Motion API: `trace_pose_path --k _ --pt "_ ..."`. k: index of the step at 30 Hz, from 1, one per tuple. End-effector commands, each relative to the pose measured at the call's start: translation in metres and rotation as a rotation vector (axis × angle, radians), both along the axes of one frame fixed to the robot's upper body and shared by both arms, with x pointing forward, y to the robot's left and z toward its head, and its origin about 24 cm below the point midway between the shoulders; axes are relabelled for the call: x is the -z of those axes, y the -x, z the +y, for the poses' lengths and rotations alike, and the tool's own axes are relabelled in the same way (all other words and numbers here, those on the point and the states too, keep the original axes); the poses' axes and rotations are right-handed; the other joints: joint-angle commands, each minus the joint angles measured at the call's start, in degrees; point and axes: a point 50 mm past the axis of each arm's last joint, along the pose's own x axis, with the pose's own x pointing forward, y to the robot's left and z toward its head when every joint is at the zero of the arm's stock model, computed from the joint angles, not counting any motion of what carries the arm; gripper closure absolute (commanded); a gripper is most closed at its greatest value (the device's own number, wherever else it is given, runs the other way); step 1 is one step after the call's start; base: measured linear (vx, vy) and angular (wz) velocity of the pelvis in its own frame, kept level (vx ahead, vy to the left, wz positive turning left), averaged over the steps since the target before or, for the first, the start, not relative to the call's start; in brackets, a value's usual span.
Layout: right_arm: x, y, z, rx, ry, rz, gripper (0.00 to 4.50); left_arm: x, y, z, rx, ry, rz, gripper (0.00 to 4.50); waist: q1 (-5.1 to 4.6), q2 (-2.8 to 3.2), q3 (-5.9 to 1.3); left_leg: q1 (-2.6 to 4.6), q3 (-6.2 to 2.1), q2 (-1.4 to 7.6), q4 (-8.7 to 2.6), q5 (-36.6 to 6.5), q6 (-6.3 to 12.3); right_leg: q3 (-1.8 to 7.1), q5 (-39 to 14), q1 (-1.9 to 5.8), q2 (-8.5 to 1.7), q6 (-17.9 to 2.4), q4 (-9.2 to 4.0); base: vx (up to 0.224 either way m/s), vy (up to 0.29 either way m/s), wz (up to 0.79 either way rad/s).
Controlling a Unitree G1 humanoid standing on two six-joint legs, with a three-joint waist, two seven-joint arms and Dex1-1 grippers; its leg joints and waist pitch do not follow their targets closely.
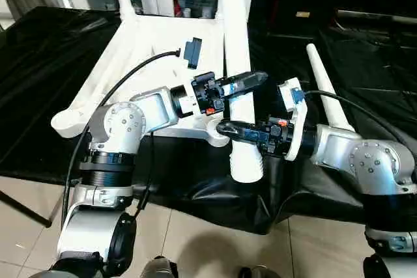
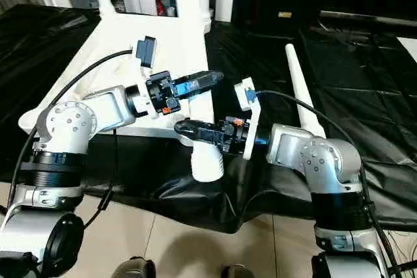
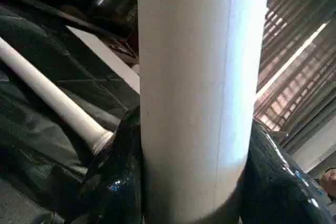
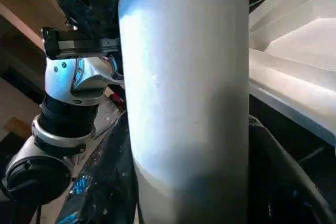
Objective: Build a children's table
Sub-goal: Pick table leg
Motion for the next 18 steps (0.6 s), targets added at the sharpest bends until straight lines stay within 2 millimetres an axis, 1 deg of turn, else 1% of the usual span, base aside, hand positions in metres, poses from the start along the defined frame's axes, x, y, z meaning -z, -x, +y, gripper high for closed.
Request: trace_pose_path --k 1,2,3,5,6,7,8,9,10,11,12,13,15,16,18 --pt "0.008 0.000 -0.005 0.047 0.032 0.028 2.54 -0.017 0.001 -0.002 0.027 0.040 -0.076 2.64 0.10 0.12 -6.16 1.03 0.24 -0.24 -3.65 -9.0 -1.29 1.11 -12.3 3.98 -2.56 -10.9 -4.87 0.000 0.000 0.00" --pt "0.008 -0.001 -0.005 0.063 0.030 0.012 2.55 -0.017 0.000 -0.002 0.008 0.023 -0.098 2.64 0.13 0.05 -6.20 1.00 0.24 -0.27 -3.65 -9.0 -1.29 1.09 -12.5 4.00 -2.57 -10.9 -4.91 0.000 0.000 0.00" --pt "0.007 -0.003 -0.005 0.088 0.022 -0.008 2.55 -0.015 -0.002 -0.003 -0.014 0.015 -0.082 2.64 0.12 0.06 -6.15 0.93 0.24 -0.27 -3.68 -9.0 -1.27 1.10 -12.6 3.96 -2.56 -10.7 -4.92 0.000 0.000 0.00" --pt "0.006 -0.004 -0.005 0.104 0.017 -0.020 2.56 -0.014 -0.004 -0.004 -0.029 0.010 -0.067 1.94 0.15 0.03 -6.29 0.90 0.23 -0.31 -3.62 -8.4 -1.27 1.09 -12.2 4.02 -2.58 -10.5 -4.88 0.000 0.000 0.00" --pt "0.005 -0.007 -0.005 0.149 0.020 -0.055 2.56 -0.014 -0.008 -0.004 -0.090 -0.008 -0.073 1.94 0.10 0.04 -6.29 0.84 0.19 -0.25 -3.67 -8.3 -1.26 1.07 -11.9 4.00 -2.53 -10.5 -4.80 0.000 0.000 0.00" --pt "0.005 -0.007 -0.005 0.158 0.021 -0.062 2.56 -0.014 -0.009 -0.004 -0.104 -0.014 -0.076 1.91 0.03 0.02 -6.26 0.84 0.20 -0.25 -3.63 -8.4 -1.35 1.05 -11.8 3.91 -2.51 -10.4 -4.87 0.000 0.000 0.00" --pt "0.004 -0.009 -0.004 0.198 0.025 -0.087 2.57 -0.013 -0.011 -0.003 -0.159 -0.040 -0.090 1.83 0.07 -0.01 -6.31 0.84 0.18 -0.21 -3.66 -8.4 -1.37 1.06 -11.8 3.96 -2.57 -10.3 -4.85 0.000 0.000 0.00" --pt "0.005 -0.011 -0.004 0.249 0.047 -0.115 2.59 -0.012 -0.016 -0.002 -0.249 -0.085 -0.096 1.72 0.03 0.02 -6.26 0.80 0.22 -0.21 -3.64 -8.4 -1.40 1.12 -11.9 3.87 -2.60 -10.3 -4.93 0.000 0.000 0.00" --pt "0.005 -0.012 -0.003 0.282 0.063 -0.133 2.60 -0.011 -0.019 -0.001 -0.309 -0.115 -0.098 1.60 -0.05 0.04 -6.24 0.84 0.14 -0.27 -3.72 -8.6 -1.75 1.06 -12.2 3.93 -2.52 -9.6 -4.96 0.000 0.000 0.00" --pt "0.005 -0.012 -0.003 0.287 0.071 -0.142 2.60 -0.011 -0.019 -0.001 -0.317 -0.117 -0.097 1.60 -0.04 0.05 -6.31 0.82 0.14 -0.18 -3.74 -8.5 -1.76 1.08 -12.1 3.99 -2.52 -9.4 -4.92 0.000 0.000 0.00" --pt "0.005 -0.012 -0.001 0.304 0.100 -0.172 2.61 -0.010 -0.020 0.000 -0.343 -0.126 -0.096 1.51 -0.05 0.21 -6.36 0.75 0.10 -0.26 -3.70 -8.2 -1.86 1.07 -11.7 4.01 -2.53 -9.1 -4.91 0.000 0.000 0.00" --pt "0.005 -0.012 -0.001 0.304 0.100 -0.172 2.61 -0.010 -0.020 0.000 -0.343 -0.126 -0.096 1.40 -0.08 0.12 -6.37 0.71 0.14 -0.38 -3.65 -8.0 -1.89 1.06 -11.2 4.06 -2.42 -9.1 -4.79 0.000 0.000 0.00" --pt "0.006 -0.013 0.002 0.338 0.149 -0.225 2.62 -0.011 -0.022 0.002 -0.379 -0.122 -0.089 1.37 -0.18 0.17 -6.45 0.66 0.15 -0.38 -3.57 -7.4 -1.87 1.04 -10.5 3.98 -2.39 -9.3 -4.75 0.000 0.000 0.00" --pt "0.006 -0.013 0.004 0.351 0.159 -0.242 2.62 -0.012 -0.021 0.003 -0.382 -0.109 -0.082 1.37 -0.10 0.33 -6.61 0.78 0.19 -0.40 -3.46 -7.6 -1.77 1.09 -10.2 4.02 -2.43 -9.7 -4.67 0.000 0.000 0.00" --pt "0.006 -0.013 0.005 0.354 0.160 -0.244 2.62 -0.012 -0.021 0.003 -0.382 -0.106 -0.080 1.37 -0.19 0.22 -6.50 0.71 0.20 -0.47 -3.52 -8.0 -1.39 1.06 -10.4 4.06 -2.34 -9.9 -4.76 0.000 0.000 0.00"
